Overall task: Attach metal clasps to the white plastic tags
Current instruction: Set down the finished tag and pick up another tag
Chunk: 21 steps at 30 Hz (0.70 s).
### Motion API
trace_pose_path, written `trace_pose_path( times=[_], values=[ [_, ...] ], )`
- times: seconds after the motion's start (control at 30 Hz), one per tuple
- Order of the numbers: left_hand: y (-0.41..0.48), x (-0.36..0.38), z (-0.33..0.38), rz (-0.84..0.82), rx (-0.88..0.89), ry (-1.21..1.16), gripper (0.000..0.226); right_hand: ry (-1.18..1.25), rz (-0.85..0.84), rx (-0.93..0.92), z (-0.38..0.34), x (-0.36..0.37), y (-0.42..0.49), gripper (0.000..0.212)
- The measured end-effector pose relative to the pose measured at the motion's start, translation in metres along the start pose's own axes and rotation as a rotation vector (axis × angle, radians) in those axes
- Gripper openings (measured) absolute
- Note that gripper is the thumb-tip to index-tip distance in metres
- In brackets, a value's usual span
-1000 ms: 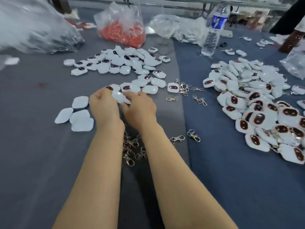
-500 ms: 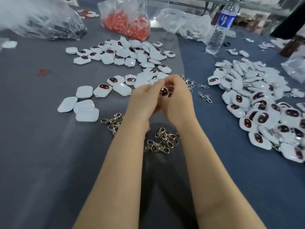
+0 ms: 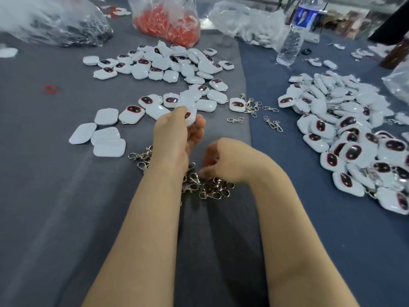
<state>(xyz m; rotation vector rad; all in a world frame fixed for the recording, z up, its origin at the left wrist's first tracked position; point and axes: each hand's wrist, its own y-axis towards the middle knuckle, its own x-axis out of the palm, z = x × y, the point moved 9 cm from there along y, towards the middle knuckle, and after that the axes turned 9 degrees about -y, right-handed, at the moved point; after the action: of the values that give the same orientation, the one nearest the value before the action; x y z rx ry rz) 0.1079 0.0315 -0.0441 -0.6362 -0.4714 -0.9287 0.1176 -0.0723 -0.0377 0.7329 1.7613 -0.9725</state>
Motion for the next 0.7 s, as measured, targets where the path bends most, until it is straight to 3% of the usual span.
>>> trace_pose_path(
  times=[0.17, 0.27, 0.33, 0.4, 0.47, 0.6, 0.7],
  values=[
    [0.001, 0.0, -0.001, -0.035, 0.049, 0.126, 0.022, 0.106, 0.375, 0.215, 0.031, -0.021, 0.0, 0.016],
    [0.003, -0.001, 0.0, -0.033, 0.059, 0.147, 0.025, 0.213, 0.173, 0.07, 0.019, -0.016, -0.006, 0.028],
    [0.004, 0.0, 0.0, -0.032, 0.066, 0.161, 0.025, 0.079, -0.023, -0.017, 0.005, -0.005, -0.014, 0.035],
    [0.005, 0.0, 0.001, -0.026, 0.088, 0.196, 0.028, -0.07, -0.069, -0.034, 0.0, 0.001, -0.016, 0.029],
    [0.004, 0.0, 0.002, -0.023, 0.116, 0.231, 0.031, -0.095, 0.009, 0.013, 0.002, -0.001, -0.009, 0.02],
    [0.003, 0.001, 0.001, -0.029, 0.135, 0.243, 0.028, 0.1, 0.289, 0.194, 0.02, -0.011, 0.001, 0.024],
    [0.001, 0.002, -0.001, -0.024, 0.116, 0.231, 0.023, 0.199, 0.465, 0.232, 0.034, -0.017, 0.004, 0.019]
  ],
)
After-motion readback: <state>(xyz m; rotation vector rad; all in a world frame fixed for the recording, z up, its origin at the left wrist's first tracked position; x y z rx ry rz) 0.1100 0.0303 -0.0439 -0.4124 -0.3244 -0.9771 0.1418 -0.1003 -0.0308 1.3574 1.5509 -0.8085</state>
